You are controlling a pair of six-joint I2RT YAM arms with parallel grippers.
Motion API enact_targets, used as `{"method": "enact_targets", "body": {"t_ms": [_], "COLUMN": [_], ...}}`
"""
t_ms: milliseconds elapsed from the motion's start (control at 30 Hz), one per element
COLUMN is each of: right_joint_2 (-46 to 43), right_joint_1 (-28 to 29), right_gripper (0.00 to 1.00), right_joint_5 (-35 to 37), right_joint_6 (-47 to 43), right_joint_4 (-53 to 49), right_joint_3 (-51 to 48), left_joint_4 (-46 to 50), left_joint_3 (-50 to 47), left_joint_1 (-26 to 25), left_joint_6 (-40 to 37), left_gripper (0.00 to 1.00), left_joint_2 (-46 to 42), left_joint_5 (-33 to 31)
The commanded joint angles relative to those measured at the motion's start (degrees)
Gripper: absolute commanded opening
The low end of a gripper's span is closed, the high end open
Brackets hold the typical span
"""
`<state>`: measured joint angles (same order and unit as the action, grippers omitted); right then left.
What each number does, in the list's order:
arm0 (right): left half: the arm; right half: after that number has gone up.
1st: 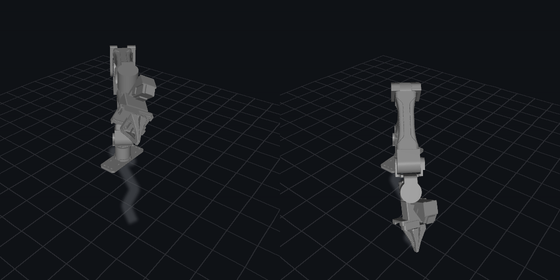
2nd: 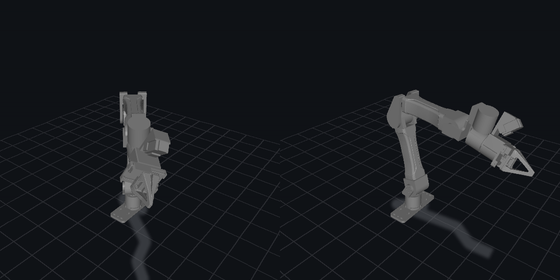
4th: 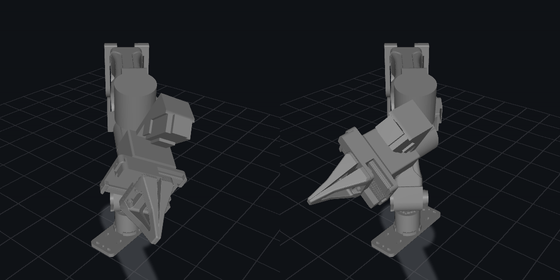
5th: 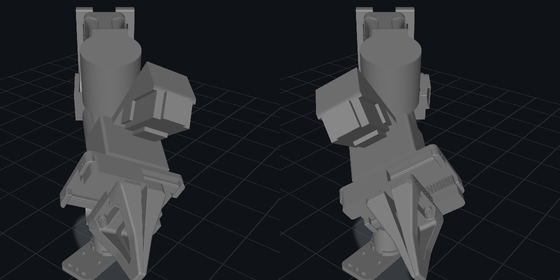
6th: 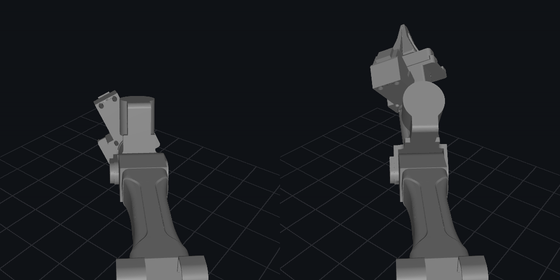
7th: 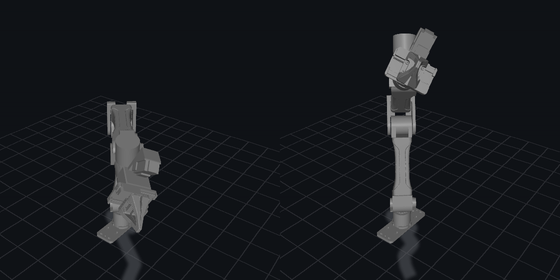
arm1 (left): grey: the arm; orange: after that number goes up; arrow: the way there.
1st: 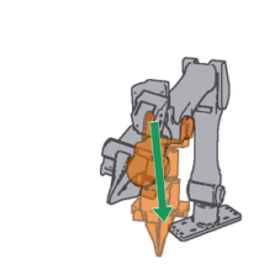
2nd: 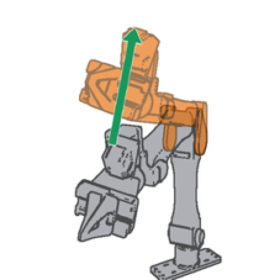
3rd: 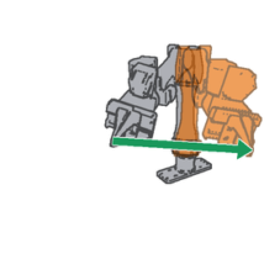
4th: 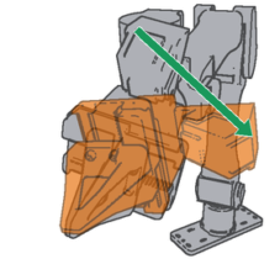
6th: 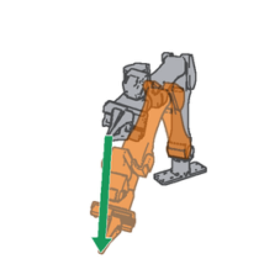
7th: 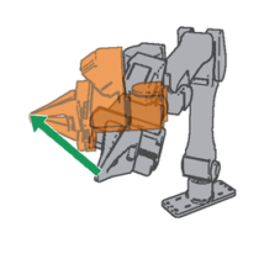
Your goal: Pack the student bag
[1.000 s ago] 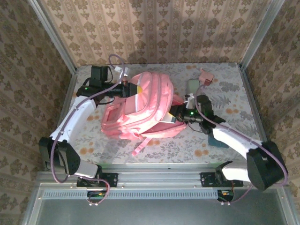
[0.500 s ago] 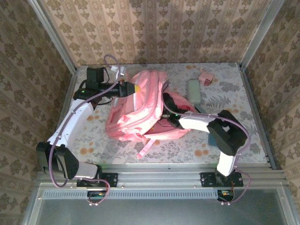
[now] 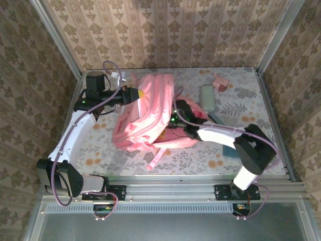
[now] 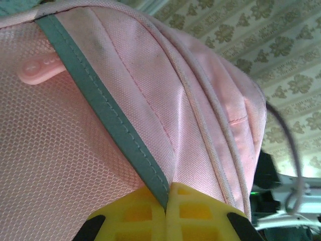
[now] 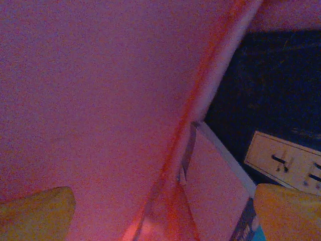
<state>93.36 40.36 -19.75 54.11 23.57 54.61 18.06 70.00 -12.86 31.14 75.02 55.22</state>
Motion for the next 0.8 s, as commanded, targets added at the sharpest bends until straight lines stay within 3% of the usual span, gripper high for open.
{"method": "enact_targets", "body": {"t_ms": [0,333,467,767], "right_joint_2": [-7.11,-24.41,-30.06,-34.73], "right_joint_1": [-1.62,-10.76,-15.30,-18.69], "right_gripper": [0.93,0.91,0.89,0.87], "right_joint_5": [3.34,6.66,8.76,21.33], "right_joint_6": [-5.55,-10.87,-12.51,-16.71], "right_joint_4": [-4.39,-16.03,-20.56,-34.49], "right_joint_3": [-3.77,-13.03,-15.16,-13.21], "left_joint_4": [-0.66,18.03,24.80,36.55], "left_joint_3": [1.40,4.58,8.23,14.87], "left_joint_1": [1.60,2.04,-1.61,-12.70], "left_joint_6": [-1.65,-12.03,-18.02,-27.40], "left_gripper": [0.00,0.00,0.00,0.00], "left_joint_2": [-3.89,-1.41,1.92,12.85], "left_joint_5": [-3.95,-14.66,-22.72,-41.79]}}
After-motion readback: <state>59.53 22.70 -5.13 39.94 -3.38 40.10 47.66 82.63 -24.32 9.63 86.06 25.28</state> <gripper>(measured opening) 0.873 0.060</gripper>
